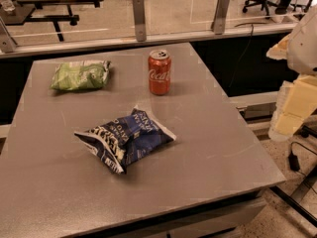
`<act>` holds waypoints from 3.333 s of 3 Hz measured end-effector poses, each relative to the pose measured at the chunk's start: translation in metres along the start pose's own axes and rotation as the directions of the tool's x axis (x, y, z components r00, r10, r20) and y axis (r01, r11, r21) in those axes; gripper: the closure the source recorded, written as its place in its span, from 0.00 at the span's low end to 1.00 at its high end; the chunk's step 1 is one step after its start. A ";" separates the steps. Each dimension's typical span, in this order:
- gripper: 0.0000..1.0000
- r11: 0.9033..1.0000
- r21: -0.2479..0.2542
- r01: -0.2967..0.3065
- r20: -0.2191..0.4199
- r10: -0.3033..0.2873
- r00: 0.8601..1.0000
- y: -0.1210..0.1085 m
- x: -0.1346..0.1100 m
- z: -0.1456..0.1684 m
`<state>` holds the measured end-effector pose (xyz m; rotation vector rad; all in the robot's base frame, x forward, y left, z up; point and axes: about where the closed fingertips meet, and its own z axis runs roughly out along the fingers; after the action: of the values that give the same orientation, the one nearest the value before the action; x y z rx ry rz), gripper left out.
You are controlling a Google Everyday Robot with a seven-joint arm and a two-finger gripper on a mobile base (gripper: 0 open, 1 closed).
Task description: Pick blue chip bag
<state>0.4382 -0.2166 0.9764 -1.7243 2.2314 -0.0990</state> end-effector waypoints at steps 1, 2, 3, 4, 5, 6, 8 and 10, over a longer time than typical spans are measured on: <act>0.00 1.000 -0.003 0.007 0.006 -0.007 1.000 0.001 -0.002 0.001; 0.00 0.998 -0.023 0.052 0.043 -0.051 0.998 0.007 -0.018 0.008; 0.00 0.991 -0.054 0.120 0.121 -0.113 0.986 0.010 -0.047 0.030; 0.00 0.982 -0.068 0.179 0.181 -0.164 0.970 0.015 -0.071 0.046; 0.00 0.969 -0.080 0.234 0.244 -0.208 0.947 0.023 -0.098 0.061; 0.00 0.947 -0.101 0.305 0.314 -0.260 0.913 0.037 -0.129 0.083; 0.00 0.919 -0.126 0.373 0.382 -0.302 0.874 0.054 -0.159 0.107; 0.00 0.874 -0.160 0.458 0.460 -0.345 0.819 0.082 -0.200 0.135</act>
Offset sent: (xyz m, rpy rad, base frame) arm -0.0015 0.0384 -0.0164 0.0607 0.0328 0.1325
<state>0.4458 0.0150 0.8695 -2.1025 1.5949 0.4566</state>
